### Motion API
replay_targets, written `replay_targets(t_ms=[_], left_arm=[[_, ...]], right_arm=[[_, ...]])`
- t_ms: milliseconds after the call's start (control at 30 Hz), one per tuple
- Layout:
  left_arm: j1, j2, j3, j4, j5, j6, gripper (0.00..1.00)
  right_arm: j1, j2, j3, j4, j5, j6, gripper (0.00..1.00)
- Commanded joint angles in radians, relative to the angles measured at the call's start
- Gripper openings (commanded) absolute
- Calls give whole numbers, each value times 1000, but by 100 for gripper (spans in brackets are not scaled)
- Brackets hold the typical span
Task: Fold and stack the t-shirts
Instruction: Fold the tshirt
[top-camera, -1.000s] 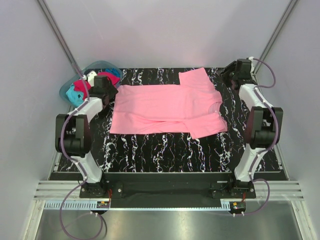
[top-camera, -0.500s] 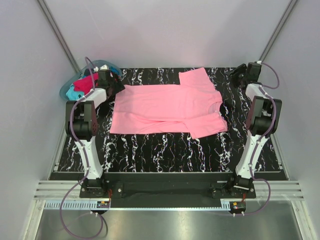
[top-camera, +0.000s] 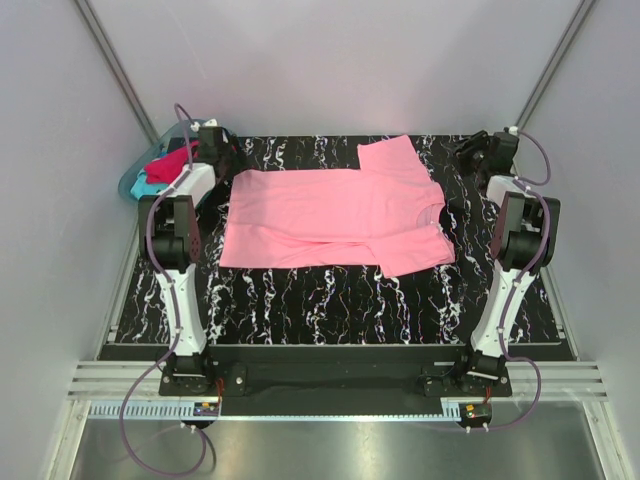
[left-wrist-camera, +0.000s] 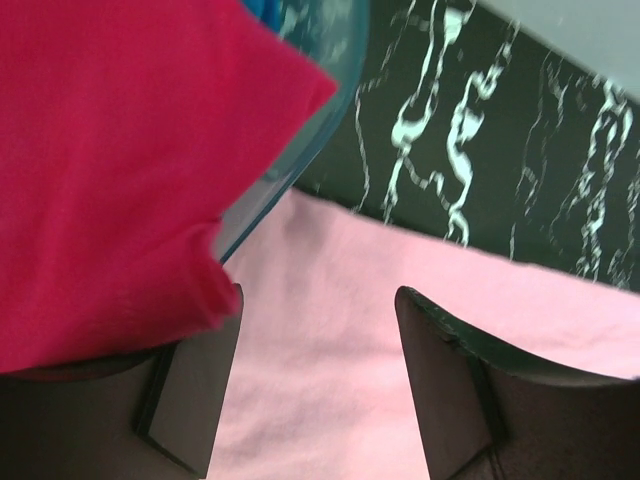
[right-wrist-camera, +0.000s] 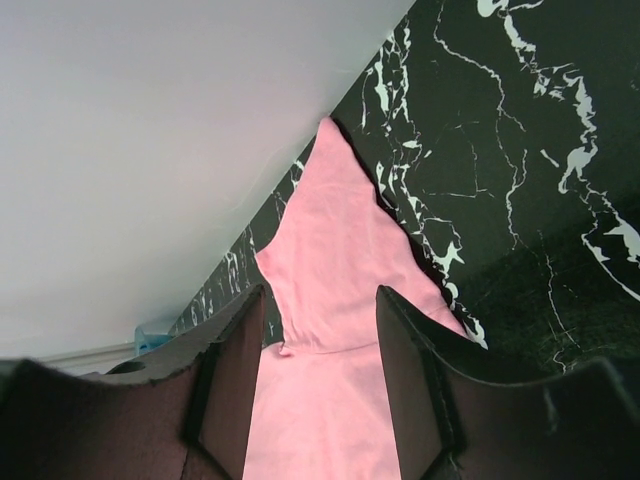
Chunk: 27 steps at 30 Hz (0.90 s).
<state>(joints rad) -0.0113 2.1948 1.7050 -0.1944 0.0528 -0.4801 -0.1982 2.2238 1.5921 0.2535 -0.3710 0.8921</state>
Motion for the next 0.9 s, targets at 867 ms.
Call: replay_targets(t_ms=[867], left_arm=[[145, 63, 151, -131, -7, -6, 72]], right_arm=[[5, -127, -115, 218, -42, 64, 55]])
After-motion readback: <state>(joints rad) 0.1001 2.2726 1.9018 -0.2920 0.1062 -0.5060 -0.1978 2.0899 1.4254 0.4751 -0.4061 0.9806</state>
